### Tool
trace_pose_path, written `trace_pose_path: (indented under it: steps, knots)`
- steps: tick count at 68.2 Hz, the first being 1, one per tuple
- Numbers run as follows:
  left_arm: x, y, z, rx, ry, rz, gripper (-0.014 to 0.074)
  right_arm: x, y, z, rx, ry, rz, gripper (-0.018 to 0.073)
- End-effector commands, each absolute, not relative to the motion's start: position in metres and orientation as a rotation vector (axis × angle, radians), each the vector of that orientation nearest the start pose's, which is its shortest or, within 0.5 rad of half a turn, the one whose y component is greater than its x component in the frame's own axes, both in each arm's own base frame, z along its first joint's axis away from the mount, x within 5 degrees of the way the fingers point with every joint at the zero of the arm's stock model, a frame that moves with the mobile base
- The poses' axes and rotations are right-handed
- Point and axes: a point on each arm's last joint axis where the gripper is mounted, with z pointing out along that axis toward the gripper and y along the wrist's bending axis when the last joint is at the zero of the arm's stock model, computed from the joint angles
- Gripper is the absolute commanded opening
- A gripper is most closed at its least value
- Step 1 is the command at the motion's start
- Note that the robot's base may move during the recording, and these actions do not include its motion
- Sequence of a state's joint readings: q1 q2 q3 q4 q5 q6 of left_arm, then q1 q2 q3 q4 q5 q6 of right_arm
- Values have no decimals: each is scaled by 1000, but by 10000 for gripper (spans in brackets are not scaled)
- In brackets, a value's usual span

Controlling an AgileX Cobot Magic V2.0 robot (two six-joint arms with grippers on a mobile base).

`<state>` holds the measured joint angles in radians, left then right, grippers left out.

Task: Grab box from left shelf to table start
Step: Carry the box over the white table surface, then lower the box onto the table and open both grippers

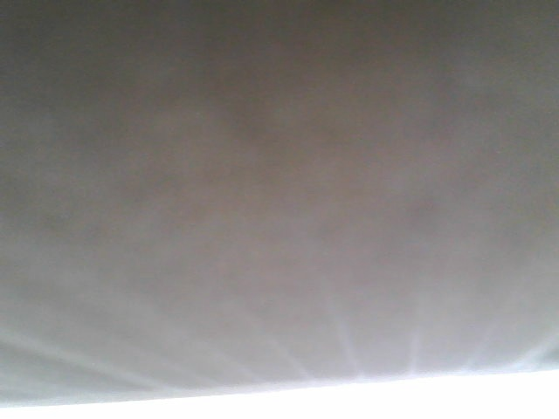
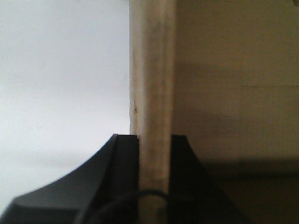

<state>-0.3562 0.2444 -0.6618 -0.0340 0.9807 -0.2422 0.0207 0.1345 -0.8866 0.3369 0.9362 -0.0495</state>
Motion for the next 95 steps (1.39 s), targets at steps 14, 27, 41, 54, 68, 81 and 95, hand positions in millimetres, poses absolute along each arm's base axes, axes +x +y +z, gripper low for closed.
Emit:
trace_pose_path:
  steps: [14, 27, 41, 54, 68, 81, 95]
  knots:
    - [23, -7, 328, 120, 2091, -351, -99, -37, 19, 413, -62, 1504, 317, 57]
    - [23, -7, 328, 120, 2091, -351, -99, -37, 19, 413, -62, 1504, 317, 57]
    - [23, -9, 328, 120, 2091, -369, -99, -37, 19, 413, -62, 1504, 317, 57]
    - [23, -9, 328, 120, 2091, -369, -99, -37, 19, 413, -62, 1503, 317, 57]
    - [21, -8, 339, 117, 2042, -381, -99, -35, 19, 414, -59, 1505, 316, 57]
    - [22, -4, 383, 111, 1971, -330, -99, -4, 20, 417, -50, 1629, 323, 57]
    - [40, -5, 429, 103, 1966, -256, -99, 38, 22, 427, -52, 1824, 335, 57]
